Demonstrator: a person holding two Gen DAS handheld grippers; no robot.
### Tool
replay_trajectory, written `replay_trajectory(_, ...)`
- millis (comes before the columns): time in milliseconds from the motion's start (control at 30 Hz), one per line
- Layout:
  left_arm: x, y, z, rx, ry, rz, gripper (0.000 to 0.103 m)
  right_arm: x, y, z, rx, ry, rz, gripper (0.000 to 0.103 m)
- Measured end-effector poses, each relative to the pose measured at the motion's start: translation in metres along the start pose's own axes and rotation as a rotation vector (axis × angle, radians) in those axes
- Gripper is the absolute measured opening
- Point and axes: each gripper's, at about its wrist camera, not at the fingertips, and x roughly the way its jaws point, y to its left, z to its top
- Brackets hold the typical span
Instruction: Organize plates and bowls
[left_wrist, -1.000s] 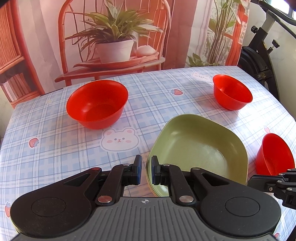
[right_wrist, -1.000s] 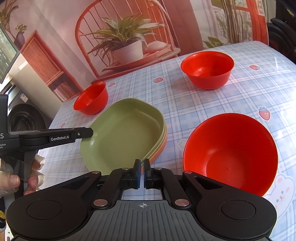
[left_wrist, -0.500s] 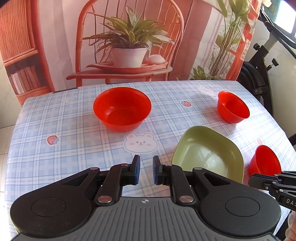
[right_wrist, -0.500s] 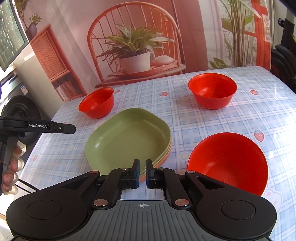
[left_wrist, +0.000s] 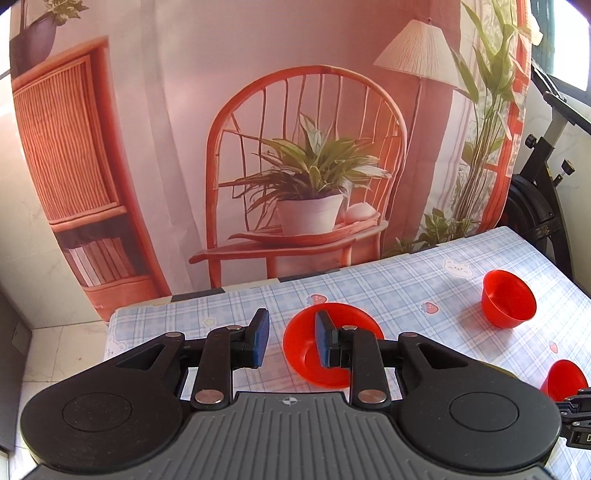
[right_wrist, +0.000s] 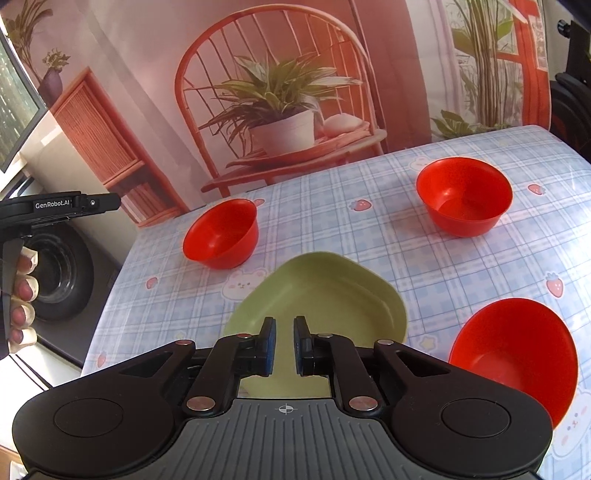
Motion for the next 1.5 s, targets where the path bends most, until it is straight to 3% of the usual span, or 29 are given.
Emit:
replay_trajectory(167, 0.033, 0.005, 0.003, 0.019, 0.025, 0.001, 0.033, 0.022, 0.021, 0.024, -0.005, -0.028, -0.011, 0.012)
replay_trajectory(367, 0.081, 0.005, -0.017, 0.028, 0.07, 0.007, 0.033, 0.053, 0.033, 0.068, -0.071, -0.085, -0.037, 0.017)
replay_trajectory(533, 0.108, 0.005, -0.03, -0.01, 0.104, -0.026, 0.033, 0.087, 0.029, 0.099, -0.001, -0.072, -0.027, 0.017)
replay_trajectory(700, 0.124, 0.018, -0.038, -0.122, 0.12, -0.079, 0.033, 0.13, 0.022, 0.114, 0.111, -0.007, 0.021, 0.017)
replay_trajectory(900, 0.134, 0.02, -0.044, -0.118, 0.158, -0.086, 0.033, 0.162, 0.027, 0.116, 0.143, 0.045, 0.022, 0.017)
replay_trajectory(1167, 0.141, 0.02, -0.051, -0.142, 0.18, -0.113, 0.032, 0.189, 0.028, 0.107, 0.125, 0.105, -0.04, 0.018)
replay_trajectory(1300, 0.141, 0.018, -0.058, -0.162, 0.184, -0.141, 0.02, 0.194, 0.028, 0.097, 0.112, 0.112, -0.048, 0.013)
replay_trajectory(1500, 0.136, 0.014, -0.062, -0.159, 0.187, -0.144, 0.015, 0.19, 0.034, 0.091, 0.1, 0.117, -0.025, 0.004)
